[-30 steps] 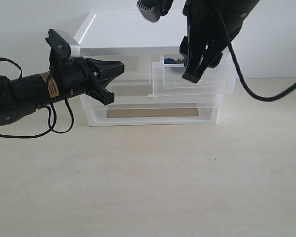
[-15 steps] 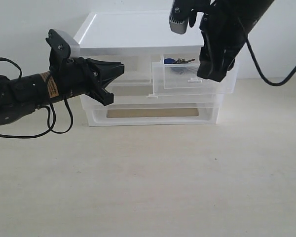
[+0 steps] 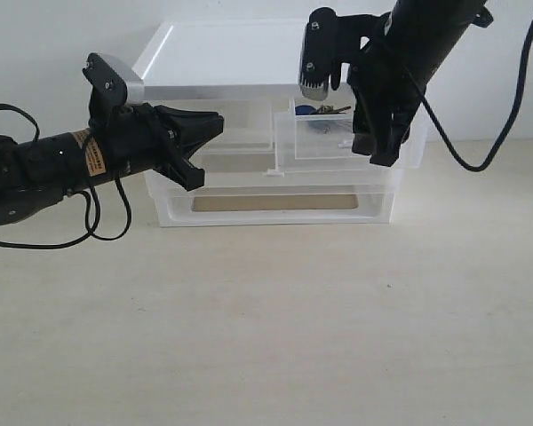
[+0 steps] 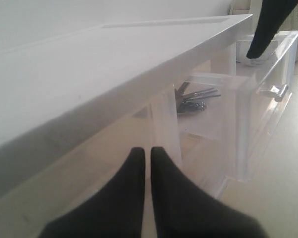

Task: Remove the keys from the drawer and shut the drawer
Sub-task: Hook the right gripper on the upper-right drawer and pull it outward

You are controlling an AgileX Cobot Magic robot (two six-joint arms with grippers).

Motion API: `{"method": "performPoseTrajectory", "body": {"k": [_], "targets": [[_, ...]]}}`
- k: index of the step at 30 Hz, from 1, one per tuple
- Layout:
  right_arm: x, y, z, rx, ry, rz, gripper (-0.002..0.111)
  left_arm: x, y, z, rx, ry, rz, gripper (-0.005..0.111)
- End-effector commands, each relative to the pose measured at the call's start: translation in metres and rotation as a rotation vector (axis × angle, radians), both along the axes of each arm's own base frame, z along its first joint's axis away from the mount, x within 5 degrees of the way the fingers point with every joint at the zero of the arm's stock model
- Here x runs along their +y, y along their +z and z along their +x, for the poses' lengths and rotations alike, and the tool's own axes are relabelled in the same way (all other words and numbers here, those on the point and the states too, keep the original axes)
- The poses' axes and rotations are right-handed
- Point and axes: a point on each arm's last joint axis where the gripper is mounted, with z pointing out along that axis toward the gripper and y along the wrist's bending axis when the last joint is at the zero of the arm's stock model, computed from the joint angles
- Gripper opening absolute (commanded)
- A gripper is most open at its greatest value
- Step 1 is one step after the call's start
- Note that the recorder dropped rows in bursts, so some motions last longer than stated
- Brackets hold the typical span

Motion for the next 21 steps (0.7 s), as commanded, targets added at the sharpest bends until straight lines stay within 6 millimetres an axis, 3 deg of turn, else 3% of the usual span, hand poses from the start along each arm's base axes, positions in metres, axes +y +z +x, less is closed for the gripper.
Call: {"method": "performPoseTrajectory", "body": {"k": [1,4,21], "targets": [[-0.001,-0.004,0.003,0.005,0.024,-0.032,0.029,0.013,-0.004,0.027,0.081,0.183,-0.023,0.004],[-0.002,-0.007,0.001,0.034,0.056,-0.066,0.0,0.013,-0.004,0.027,0.081,0.183,-0.023,0.004],[-0.005,0.008,-0.036,0.282,0.114,-0.04,0.0,0.013,-0.002,0.028,0.076,0.185,-0.028,0.004]]}}
